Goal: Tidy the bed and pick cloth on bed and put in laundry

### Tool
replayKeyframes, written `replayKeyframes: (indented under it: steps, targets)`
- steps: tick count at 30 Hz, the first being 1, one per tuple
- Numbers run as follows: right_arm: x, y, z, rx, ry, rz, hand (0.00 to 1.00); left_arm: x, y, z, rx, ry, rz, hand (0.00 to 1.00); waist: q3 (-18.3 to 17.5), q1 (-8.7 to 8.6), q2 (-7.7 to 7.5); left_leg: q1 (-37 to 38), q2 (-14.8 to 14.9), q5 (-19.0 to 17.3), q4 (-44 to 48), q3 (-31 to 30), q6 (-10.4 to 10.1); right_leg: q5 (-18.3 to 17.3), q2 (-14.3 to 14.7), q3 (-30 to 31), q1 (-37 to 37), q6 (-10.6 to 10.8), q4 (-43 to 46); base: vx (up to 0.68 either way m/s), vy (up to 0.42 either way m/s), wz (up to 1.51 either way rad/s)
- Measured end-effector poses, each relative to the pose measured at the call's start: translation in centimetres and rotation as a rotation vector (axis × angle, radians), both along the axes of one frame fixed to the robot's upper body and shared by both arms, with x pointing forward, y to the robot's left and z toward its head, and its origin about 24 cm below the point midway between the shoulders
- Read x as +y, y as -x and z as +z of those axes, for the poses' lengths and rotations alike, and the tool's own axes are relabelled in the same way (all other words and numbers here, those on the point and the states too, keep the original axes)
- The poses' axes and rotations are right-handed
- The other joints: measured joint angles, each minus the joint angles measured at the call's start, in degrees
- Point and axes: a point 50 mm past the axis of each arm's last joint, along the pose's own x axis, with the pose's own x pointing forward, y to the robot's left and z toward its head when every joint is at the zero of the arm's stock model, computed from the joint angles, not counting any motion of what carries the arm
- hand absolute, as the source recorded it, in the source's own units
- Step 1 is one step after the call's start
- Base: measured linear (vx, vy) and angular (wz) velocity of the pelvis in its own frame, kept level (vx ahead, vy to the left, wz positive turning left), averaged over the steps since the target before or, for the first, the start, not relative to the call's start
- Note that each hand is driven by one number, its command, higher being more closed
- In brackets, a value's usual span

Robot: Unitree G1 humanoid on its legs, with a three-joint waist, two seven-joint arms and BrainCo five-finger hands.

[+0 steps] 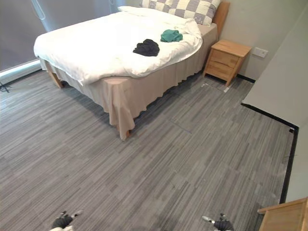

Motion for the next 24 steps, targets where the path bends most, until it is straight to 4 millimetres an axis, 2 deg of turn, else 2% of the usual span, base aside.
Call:
replayKeyframes:
  steps: [4,7,16,19,24]
  targets:
    - [-0.5,-0.6,0.5,-0.03,0.011,0.019,0.0,0.1,-0.6,0.4,-0.028,0.002,-0.023,0.0,0.5,-0.18,0.38,1.1,0.3,0.1,0.0,0.5,-0.1,0.0,0.3,-0.1,1.6,0.0,-1.1,0.05,-0.036,-0.02]
    - [-0.4,-1.0,0.6,-0.047,0.007,0.036,0.0,0.1,-0.7,0.4,-0.032,0.006,-0.026,0.0,0.5,-0.21,0.41,1.5,0.5,0.1,-0.1,1.5,-0.1,-0.6,0.5,-0.1,1.9,0.9,-1.2,0.04,-0.035,-0.03]
    - [0.0,-1.9,0.8,-0.062,0.015,0.087,0.0,-1.1,-0.7,-0.2,-0.037,0.05,-0.035,0.0,0.5,-0.53,0.48,1.8,0.6,0.1,0.0,2.5,-0.1,-0.9,0.6,-0.3,2.2,1.3,-1.1,0.02,-0.017,-0.01]
    - [0.0,-1.8,0.8,-0.061,0.015,0.088,0.0,-1.3,-0.6,-0.3,-0.034,0.052,-0.036,0.0,0.6,-0.55,0.63,2.8,0.7,-0.3,0.1,3.0,-0.7,-1.4,0.5,-0.3,3.2,2.2,-0.8,0.0,0.0,0.0]
    - [0.1,-1.8,0.8,-0.055,0.014,0.093,0.0,-1.9,-0.7,-0.6,-0.033,0.067,-0.045,0.0,0.8,-0.64,1.09,3.5,0.7,-0.4,0.1,3.2,-0.8,-1.5,0.5,-0.3,3.7,2.2,-0.5,0.0,-0.006,0.0]
